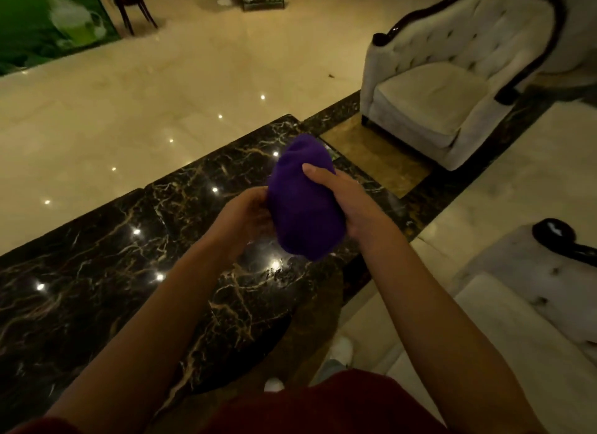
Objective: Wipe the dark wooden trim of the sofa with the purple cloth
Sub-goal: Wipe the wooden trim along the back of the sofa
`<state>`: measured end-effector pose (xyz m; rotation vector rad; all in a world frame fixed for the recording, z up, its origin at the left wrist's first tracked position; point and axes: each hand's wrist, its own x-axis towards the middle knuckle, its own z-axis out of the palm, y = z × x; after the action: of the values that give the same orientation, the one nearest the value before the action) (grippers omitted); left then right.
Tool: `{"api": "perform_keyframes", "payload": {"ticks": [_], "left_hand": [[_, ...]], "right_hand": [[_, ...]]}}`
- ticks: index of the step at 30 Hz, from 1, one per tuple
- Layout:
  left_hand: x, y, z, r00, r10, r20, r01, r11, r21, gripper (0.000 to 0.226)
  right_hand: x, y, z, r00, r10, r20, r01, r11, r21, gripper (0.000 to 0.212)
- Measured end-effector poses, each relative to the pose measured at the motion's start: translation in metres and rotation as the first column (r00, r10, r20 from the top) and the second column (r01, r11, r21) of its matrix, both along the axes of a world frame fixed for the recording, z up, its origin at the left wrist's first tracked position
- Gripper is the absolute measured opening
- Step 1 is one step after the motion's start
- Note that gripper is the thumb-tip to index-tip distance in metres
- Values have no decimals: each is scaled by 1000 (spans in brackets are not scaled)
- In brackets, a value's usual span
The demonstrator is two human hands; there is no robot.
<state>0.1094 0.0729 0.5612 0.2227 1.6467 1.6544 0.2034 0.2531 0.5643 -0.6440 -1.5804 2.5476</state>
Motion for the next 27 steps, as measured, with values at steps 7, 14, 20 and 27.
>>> {"api": "perform_keyframes", "payload": {"ticks": [7,14,20,27], "left_hand": [[21,112,17,958,-284,30,281,956,86,75],[41,233,2,935,-352,-32,350,935,-63,81],[64,316,-17,844,-462,-273,418,885,-208,18],[112,394,-38,801,-541,-254,494,839,-229,40]], "right_hand": [[41,83,6,997,-25,67,17,993,118,49],[69,175,-9,949,-298,106,285,951,121,63],[116,247,-33,858,-460,230,426,886,180,35],[185,297,-62,620,-742,257,661,670,338,45]]}}
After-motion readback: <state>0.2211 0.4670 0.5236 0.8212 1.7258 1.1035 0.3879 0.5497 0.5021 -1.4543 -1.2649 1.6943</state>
